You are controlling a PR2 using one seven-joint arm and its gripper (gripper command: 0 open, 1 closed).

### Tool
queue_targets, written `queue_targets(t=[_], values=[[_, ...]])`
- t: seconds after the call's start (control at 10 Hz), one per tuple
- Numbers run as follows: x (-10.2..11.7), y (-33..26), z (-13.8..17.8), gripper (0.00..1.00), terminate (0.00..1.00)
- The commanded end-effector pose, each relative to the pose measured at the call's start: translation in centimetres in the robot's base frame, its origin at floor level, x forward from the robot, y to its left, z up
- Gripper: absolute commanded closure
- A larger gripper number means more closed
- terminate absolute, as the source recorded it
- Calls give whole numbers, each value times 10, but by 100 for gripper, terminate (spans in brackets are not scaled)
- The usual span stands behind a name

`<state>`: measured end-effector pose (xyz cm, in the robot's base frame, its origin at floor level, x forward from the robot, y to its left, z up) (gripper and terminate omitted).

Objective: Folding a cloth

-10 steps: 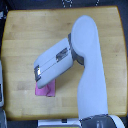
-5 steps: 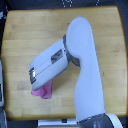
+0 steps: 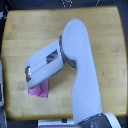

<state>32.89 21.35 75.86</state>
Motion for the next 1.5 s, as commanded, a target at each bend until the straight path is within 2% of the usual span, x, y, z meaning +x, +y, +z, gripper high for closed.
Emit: queue_targets(t=[0.0,0.5,0.6,1.1,1.4], values=[[3,20,-32,100,0],[19,15,-27,100,0],[24,17,-27,0,0],[35,10,-23,0,0],[34,6,-6,0,0]])
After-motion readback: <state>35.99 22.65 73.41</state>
